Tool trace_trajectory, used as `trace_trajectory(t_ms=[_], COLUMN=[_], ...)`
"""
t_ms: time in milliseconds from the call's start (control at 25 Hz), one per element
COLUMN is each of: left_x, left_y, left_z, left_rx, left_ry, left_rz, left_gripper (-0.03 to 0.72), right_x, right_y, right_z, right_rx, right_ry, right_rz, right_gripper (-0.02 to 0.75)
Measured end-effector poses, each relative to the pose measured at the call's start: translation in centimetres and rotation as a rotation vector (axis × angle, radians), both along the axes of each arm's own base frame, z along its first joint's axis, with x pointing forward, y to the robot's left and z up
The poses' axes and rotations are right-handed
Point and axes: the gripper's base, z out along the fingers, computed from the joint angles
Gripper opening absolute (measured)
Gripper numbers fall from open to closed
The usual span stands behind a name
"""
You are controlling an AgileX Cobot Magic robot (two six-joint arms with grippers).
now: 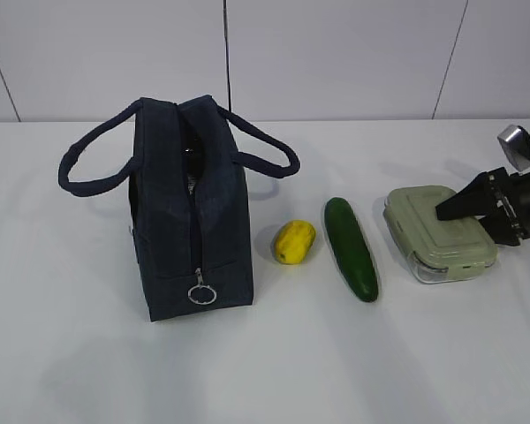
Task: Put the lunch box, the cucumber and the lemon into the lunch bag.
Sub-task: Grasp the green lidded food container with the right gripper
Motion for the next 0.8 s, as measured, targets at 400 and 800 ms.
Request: trace_trajectory(t_ms=[400,800], left_x=[0.00,0.00], left_y=[0.00,0.00], left_z=[0.00,0.00], left_rx=[0.000,0.000], left_ry=[0.000,0.000], left_rz=[0.000,0.000], left_gripper=[0.238,0.238], right_x=[-0.12,-0.17], right_y=[0.03,0.09], right_z=[0.01,0.11], right_rx=[0.001,0.011], right_ry=[0.007,0.009], right_rz=[0.013,0.022], right_gripper=[0.554,0.496])
